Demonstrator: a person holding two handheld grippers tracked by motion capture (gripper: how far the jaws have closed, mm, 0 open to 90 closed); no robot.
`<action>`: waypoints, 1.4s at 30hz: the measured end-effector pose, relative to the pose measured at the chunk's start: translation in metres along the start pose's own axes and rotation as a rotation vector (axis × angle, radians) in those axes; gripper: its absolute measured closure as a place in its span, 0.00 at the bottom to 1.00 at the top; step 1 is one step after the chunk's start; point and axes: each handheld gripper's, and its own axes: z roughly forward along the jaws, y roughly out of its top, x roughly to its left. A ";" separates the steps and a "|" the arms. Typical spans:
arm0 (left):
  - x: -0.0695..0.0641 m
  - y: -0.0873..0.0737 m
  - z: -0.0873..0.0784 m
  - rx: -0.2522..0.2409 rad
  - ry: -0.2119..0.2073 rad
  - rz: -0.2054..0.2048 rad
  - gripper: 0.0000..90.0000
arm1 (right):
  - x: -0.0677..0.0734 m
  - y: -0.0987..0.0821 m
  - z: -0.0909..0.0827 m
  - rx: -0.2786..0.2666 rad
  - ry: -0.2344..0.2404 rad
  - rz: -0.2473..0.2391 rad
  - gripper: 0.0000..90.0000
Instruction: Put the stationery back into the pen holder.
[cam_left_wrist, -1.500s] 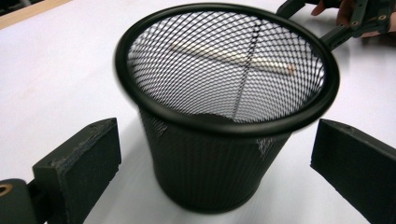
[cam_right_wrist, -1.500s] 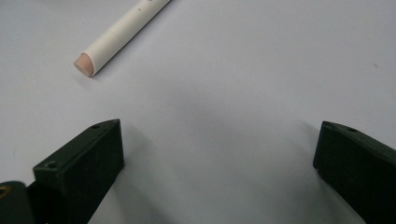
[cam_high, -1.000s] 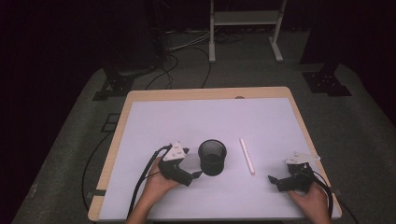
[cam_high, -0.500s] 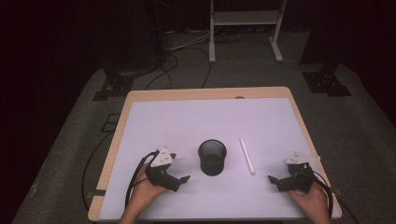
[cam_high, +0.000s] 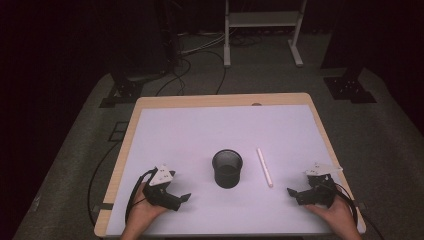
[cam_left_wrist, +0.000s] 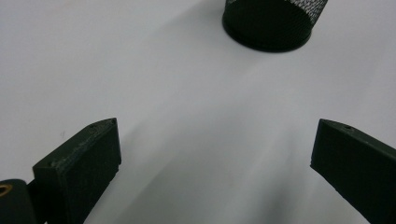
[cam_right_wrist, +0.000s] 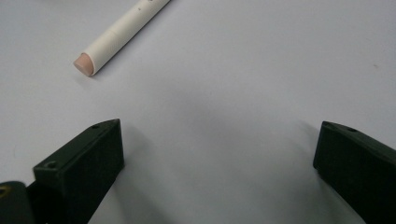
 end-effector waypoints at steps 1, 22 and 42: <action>0.001 -0.002 0.000 0.011 0.007 0.004 0.01 | 0.000 0.000 0.000 0.000 0.000 0.001 0.01; 0.005 -0.011 0.004 0.084 0.020 -0.007 0.01 | 0.002 0.011 -0.001 0.059 0.004 0.048 0.01; 0.005 -0.011 0.004 0.085 0.019 -0.008 0.01 | 0.011 0.059 -0.007 0.090 -0.028 0.034 0.01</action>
